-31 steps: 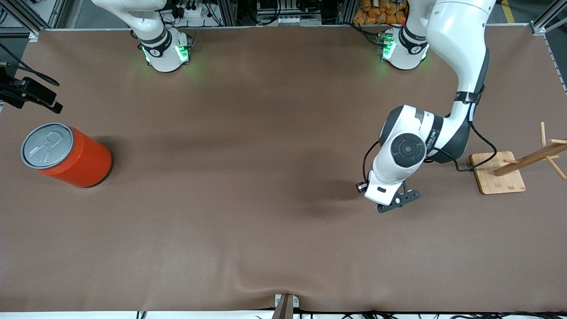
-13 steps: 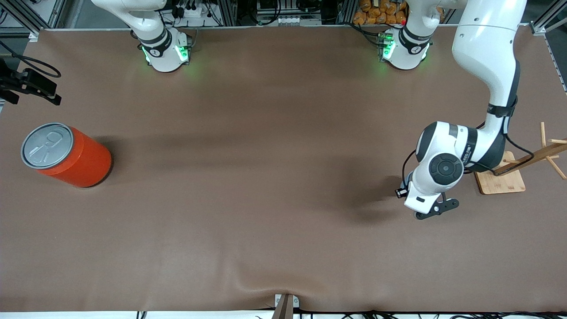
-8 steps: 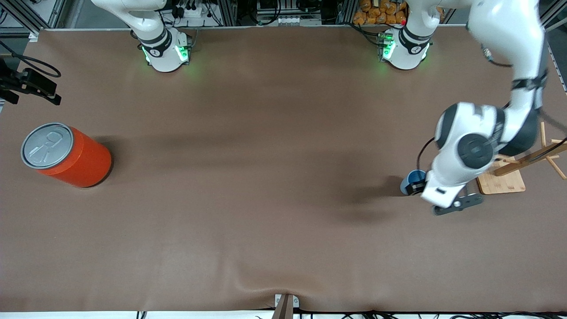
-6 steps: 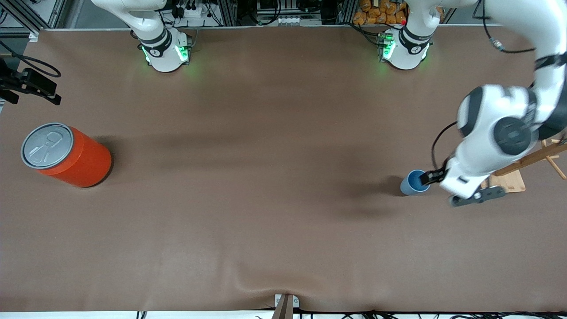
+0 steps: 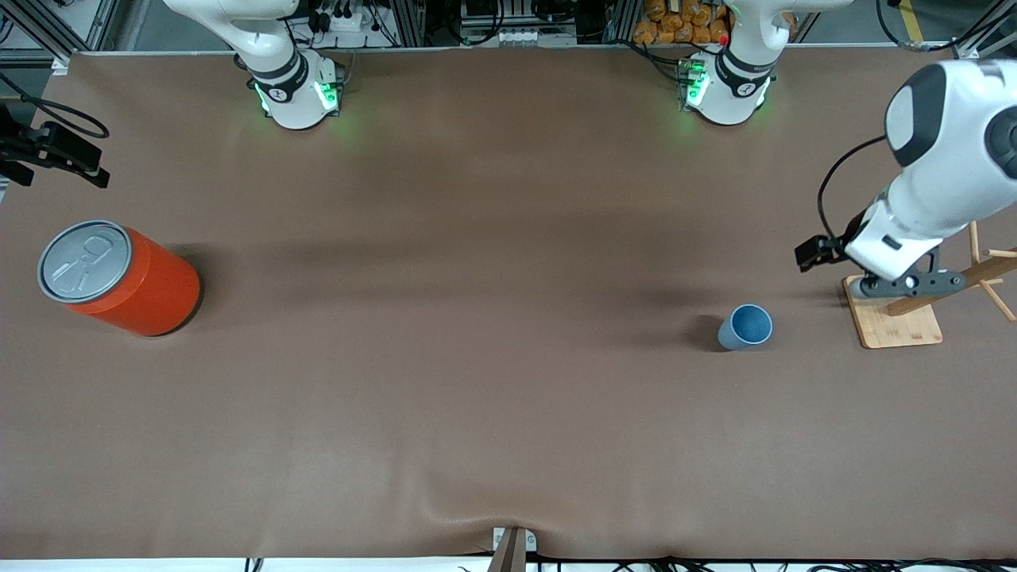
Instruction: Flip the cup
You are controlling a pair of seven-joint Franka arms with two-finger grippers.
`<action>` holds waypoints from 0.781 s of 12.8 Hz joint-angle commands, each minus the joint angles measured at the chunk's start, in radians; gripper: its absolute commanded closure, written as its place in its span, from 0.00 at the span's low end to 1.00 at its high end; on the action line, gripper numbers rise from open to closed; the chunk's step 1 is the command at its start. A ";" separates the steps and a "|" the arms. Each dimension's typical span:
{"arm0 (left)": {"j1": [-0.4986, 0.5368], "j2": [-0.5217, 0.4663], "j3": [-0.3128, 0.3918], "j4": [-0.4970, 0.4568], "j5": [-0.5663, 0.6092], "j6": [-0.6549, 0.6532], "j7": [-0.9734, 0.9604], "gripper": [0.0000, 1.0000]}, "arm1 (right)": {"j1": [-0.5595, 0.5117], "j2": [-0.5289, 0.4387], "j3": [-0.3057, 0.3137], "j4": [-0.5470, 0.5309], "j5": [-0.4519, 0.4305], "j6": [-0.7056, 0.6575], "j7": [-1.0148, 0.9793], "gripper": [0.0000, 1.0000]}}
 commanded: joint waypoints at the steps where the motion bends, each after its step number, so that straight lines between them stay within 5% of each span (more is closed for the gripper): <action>1: 0.050 -0.034 -0.010 -0.001 -0.021 -0.039 0.093 0.00 | 0.009 0.006 -0.005 0.019 -0.014 -0.016 -0.009 0.00; 6: 0.066 0.001 -0.003 0.220 -0.156 -0.209 0.021 0.00 | 0.009 0.006 -0.005 0.021 -0.014 -0.014 -0.009 0.00; 10: 0.049 0.006 -0.012 0.327 -0.144 -0.310 -0.006 0.00 | 0.003 0.007 -0.008 0.019 -0.010 -0.016 -0.005 0.00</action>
